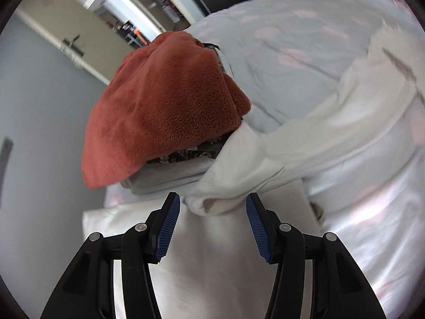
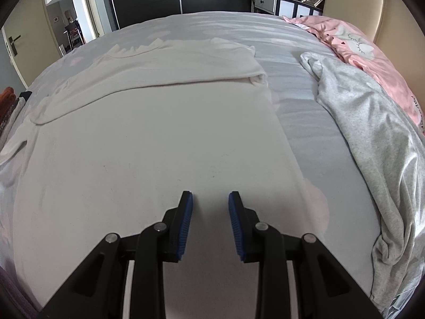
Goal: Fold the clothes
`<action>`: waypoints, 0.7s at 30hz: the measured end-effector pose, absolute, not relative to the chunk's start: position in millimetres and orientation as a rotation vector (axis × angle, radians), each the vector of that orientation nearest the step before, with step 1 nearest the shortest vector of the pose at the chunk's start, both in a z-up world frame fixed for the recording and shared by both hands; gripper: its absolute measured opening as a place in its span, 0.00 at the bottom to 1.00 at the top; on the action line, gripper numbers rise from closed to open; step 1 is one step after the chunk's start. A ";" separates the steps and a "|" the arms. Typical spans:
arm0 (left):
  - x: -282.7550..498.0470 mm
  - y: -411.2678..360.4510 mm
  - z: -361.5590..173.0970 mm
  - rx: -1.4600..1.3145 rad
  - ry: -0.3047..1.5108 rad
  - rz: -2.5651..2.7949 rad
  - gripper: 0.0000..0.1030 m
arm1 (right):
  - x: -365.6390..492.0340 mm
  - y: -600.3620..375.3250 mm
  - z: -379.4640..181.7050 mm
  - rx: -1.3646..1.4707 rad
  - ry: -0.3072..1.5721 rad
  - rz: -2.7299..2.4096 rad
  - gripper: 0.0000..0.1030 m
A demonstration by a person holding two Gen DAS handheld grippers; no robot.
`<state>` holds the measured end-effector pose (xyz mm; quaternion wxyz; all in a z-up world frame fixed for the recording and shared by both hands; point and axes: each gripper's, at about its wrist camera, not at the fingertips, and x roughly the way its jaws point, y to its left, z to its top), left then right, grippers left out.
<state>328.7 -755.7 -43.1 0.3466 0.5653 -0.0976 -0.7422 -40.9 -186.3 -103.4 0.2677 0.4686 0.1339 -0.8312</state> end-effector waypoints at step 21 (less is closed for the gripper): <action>259.7 -753.9 54.7 1.462 0.086 -1.977 0.07 | -44.3 -189.8 -97.9 1.238 0.352 -2.243 0.27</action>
